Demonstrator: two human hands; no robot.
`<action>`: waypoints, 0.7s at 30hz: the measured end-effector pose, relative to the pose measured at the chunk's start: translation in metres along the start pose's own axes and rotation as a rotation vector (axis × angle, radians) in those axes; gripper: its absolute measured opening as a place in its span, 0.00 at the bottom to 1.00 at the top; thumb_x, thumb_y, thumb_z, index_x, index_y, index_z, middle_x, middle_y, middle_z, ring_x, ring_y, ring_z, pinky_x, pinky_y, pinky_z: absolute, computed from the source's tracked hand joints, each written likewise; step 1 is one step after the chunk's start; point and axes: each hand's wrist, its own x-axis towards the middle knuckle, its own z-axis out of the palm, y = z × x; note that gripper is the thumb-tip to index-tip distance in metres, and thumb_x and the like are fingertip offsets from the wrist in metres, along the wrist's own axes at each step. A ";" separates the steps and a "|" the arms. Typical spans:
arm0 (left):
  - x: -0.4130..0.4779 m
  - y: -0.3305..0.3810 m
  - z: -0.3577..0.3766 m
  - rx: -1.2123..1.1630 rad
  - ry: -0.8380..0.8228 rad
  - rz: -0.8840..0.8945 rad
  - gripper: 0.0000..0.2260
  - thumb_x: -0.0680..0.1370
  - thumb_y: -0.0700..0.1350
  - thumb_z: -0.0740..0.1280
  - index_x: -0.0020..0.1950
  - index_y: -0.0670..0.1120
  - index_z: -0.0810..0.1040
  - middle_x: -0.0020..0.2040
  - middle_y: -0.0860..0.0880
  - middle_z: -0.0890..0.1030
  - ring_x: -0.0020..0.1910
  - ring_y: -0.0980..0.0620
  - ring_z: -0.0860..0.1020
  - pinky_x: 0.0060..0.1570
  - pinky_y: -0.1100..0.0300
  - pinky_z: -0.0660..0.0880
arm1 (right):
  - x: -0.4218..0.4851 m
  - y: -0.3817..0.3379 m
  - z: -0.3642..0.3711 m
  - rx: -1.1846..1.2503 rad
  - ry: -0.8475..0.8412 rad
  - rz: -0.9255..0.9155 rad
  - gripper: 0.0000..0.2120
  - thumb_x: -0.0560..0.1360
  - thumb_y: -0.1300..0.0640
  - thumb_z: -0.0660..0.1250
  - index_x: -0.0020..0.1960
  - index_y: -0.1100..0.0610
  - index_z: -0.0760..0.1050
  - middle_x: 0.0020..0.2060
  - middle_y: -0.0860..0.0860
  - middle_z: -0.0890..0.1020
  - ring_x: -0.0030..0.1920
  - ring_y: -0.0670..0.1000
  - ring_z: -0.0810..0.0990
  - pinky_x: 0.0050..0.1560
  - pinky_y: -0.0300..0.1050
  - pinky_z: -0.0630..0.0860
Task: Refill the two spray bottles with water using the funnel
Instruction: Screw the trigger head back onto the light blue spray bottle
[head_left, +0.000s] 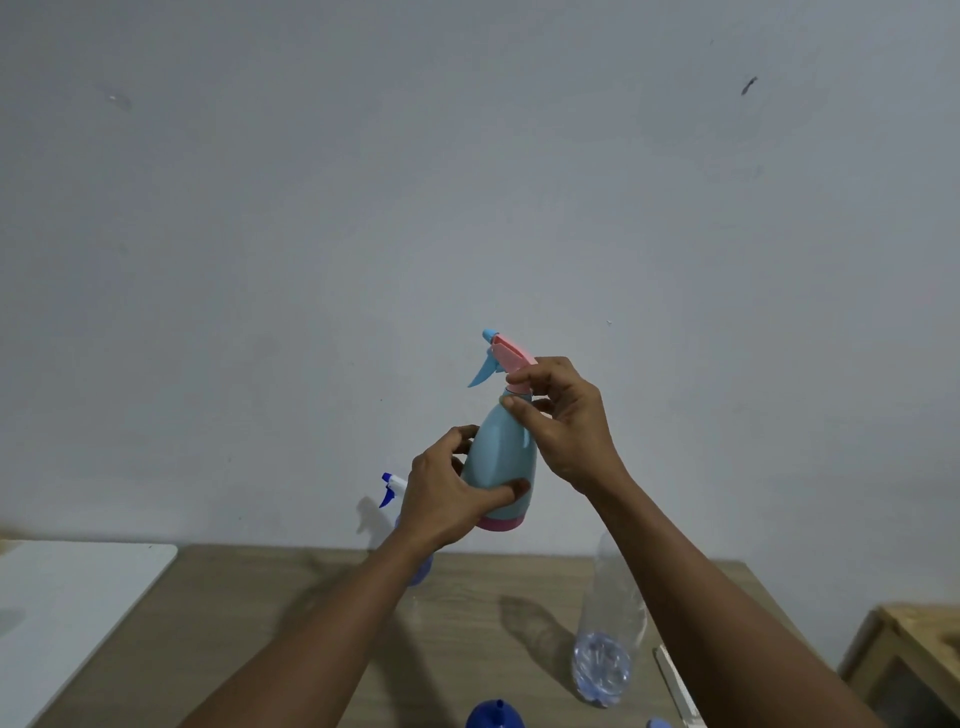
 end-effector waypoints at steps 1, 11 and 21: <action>0.000 0.000 0.001 -0.006 -0.003 -0.001 0.36 0.64 0.58 0.81 0.67 0.52 0.72 0.58 0.57 0.77 0.52 0.53 0.78 0.44 0.64 0.81 | 0.000 0.000 -0.001 0.005 -0.013 -0.005 0.13 0.76 0.62 0.73 0.51 0.44 0.80 0.56 0.50 0.79 0.56 0.51 0.81 0.56 0.47 0.80; 0.003 -0.001 0.004 -0.011 -0.032 0.024 0.33 0.64 0.58 0.80 0.65 0.54 0.73 0.58 0.56 0.78 0.53 0.51 0.79 0.46 0.60 0.83 | 0.003 0.002 -0.010 0.001 -0.034 -0.015 0.16 0.72 0.61 0.77 0.56 0.48 0.81 0.56 0.49 0.80 0.54 0.51 0.81 0.53 0.43 0.80; 0.006 -0.002 0.007 -0.021 -0.029 0.031 0.33 0.63 0.58 0.80 0.65 0.53 0.74 0.58 0.56 0.79 0.52 0.52 0.79 0.45 0.62 0.82 | 0.006 0.005 -0.011 0.016 -0.044 -0.012 0.16 0.71 0.62 0.77 0.56 0.49 0.82 0.55 0.49 0.80 0.53 0.49 0.81 0.55 0.45 0.82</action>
